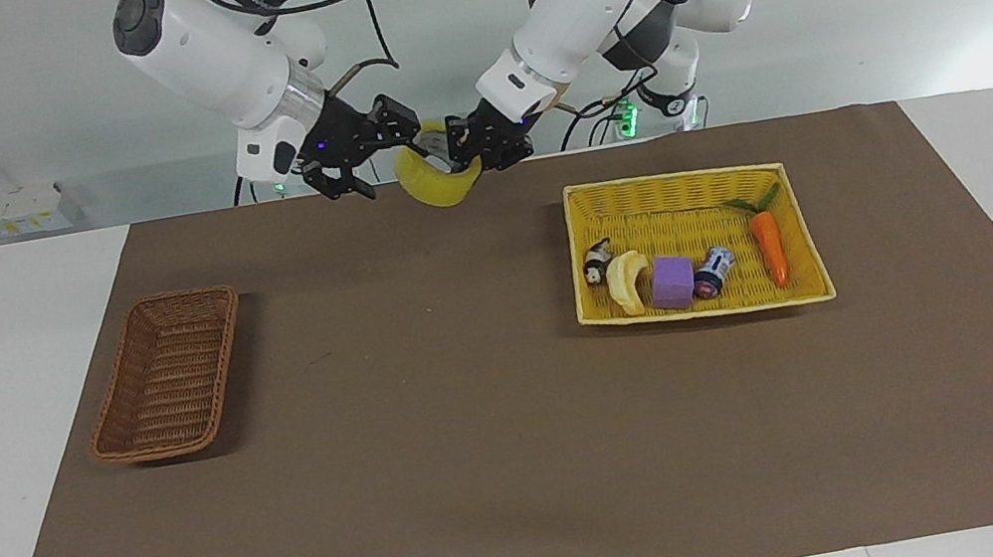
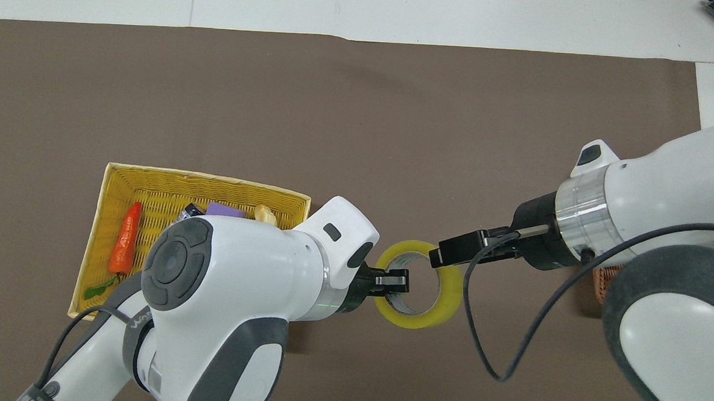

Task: Move tape to another basket
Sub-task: 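Reach the right gripper to the tape roll and grasp it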

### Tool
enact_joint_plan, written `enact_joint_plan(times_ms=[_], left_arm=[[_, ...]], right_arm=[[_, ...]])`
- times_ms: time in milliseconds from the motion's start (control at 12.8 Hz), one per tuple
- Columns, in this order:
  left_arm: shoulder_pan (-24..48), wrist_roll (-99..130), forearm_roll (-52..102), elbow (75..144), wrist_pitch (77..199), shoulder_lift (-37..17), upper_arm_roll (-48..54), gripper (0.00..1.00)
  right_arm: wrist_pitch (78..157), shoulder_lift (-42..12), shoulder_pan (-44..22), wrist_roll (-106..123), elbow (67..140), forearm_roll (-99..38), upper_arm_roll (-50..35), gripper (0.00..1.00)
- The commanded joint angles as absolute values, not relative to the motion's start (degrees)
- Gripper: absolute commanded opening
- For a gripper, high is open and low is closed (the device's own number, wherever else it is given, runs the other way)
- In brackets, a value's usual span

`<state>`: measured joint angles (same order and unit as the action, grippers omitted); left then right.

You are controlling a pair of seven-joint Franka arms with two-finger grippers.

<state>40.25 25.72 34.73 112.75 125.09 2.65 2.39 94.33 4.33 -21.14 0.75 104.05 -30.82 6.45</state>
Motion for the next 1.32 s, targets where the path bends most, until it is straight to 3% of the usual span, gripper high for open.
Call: enact_joint_plan(times_ms=[0,156,234,312,468,545,779,857,1247], left_arm=[[41.04,26.1,35.6,111.62,125.77,2.37,2.02,0.0],[41.13,26.28,35.68,111.45,126.12,2.29,2.02,0.0],[41.22,26.37,35.77,111.36,126.91,2.29,2.2,0.0],[41.39,26.37,35.86,111.27,128.13,2.2,2.46,0.0],[42.1,26.46,37.78,110.66,132.17,2.11,2.9,0.0],[42.1,26.46,38.49,110.48,133.58,2.02,2.99,0.0],[42.01,26.19,38.5,110.3,133.6,2.02,2.99,0.01],[41.84,26.28,38.58,110.39,132.9,2.11,2.9,0.99],[39.47,26.45,39.28,110.3,126.22,5.44,2.2,1.0]], right_arm=[[95.8,7.03,-21.62,5.88,108.81,-32.0,6.5,1.0],[95.89,6.68,-21.71,7.2,108.81,-31.82,6.5,1.0],[95.89,6.51,-21.71,7.64,108.81,-31.64,6.5,0.92],[95.8,6.5,-21.71,7.21,108.72,-31.64,6.5,0.64],[95.8,6.59,-21.88,5.9,108.72,-31.29,6.42,0.3],[95.71,6.59,-21.88,5.19,108.72,-31.29,6.42,0.01],[94.75,6.07,-21.19,5.1,107.84,-31.38,6.42,0.0],[94.66,5.98,-20.92,5.1,107.84,-31.46,6.42,0.0],[93.61,6.06,-19.87,5.53,107.58,-31.55,7.29,0.0]])
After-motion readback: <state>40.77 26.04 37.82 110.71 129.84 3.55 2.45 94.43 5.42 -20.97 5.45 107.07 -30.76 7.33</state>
